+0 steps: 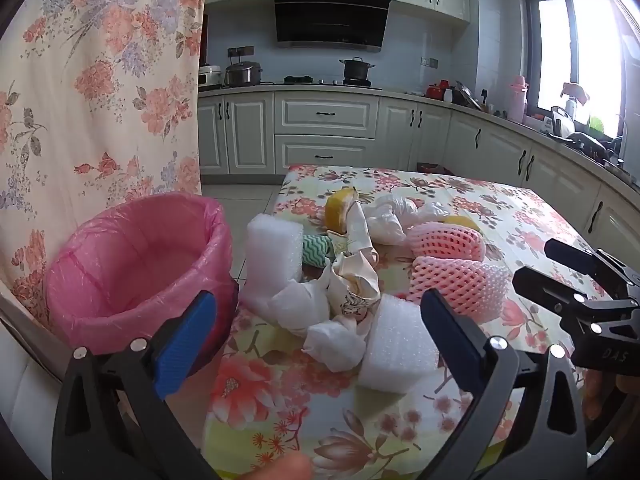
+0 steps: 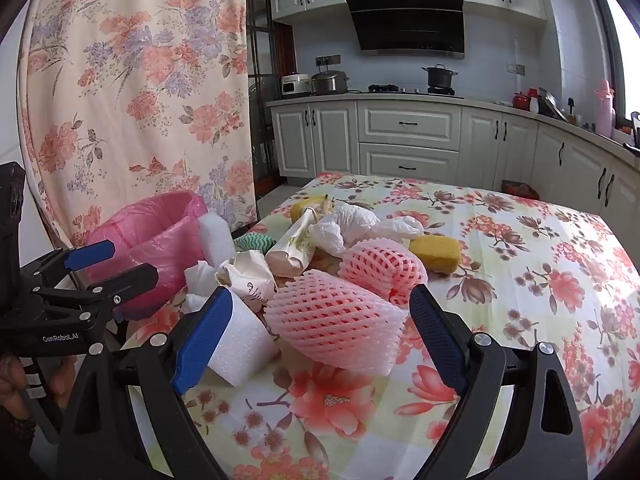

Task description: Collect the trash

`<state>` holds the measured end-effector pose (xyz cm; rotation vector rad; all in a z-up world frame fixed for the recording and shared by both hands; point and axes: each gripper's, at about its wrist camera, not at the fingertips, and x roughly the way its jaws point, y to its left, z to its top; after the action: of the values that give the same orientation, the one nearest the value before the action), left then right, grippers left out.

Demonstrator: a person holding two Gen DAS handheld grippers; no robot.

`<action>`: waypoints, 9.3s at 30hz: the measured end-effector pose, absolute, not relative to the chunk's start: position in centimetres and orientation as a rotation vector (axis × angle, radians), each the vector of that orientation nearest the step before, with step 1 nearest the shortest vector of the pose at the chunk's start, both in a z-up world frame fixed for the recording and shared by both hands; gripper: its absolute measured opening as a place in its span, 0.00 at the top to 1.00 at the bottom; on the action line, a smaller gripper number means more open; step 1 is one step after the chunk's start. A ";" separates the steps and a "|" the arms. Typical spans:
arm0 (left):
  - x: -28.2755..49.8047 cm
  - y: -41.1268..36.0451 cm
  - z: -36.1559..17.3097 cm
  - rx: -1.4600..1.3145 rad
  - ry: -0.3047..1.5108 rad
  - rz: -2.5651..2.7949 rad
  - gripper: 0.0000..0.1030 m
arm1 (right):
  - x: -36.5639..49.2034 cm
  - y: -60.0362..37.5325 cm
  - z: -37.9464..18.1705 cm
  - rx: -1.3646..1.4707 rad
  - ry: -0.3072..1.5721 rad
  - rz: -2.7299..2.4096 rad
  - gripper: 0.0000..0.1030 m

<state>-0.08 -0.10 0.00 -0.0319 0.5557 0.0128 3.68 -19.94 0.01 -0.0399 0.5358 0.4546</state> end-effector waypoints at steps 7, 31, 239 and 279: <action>0.3 0.3 0.4 -0.040 0.562 0.011 0.04 | 3.7 -20.0 0.0 -0.038 0.530 0.452 0.18; 0.1 0.0 0.4 -0.030 0.557 0.015 0.04 | 3.7 -20.0 0.1 -0.040 0.534 0.451 0.18; -1.8 22.4 6.2 -0.308 0.472 0.258 0.50 | 12.8 8.4 4.3 -0.225 0.659 0.868 0.66; -0.1 12.2 6.8 -0.166 0.413 0.166 0.24 | 12.6 -10.7 4.1 -0.080 0.610 0.558 0.39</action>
<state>-0.09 12.20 6.83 -0.1661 0.4131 0.1657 12.64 -10.67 4.12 -0.0795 0.6104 0.5584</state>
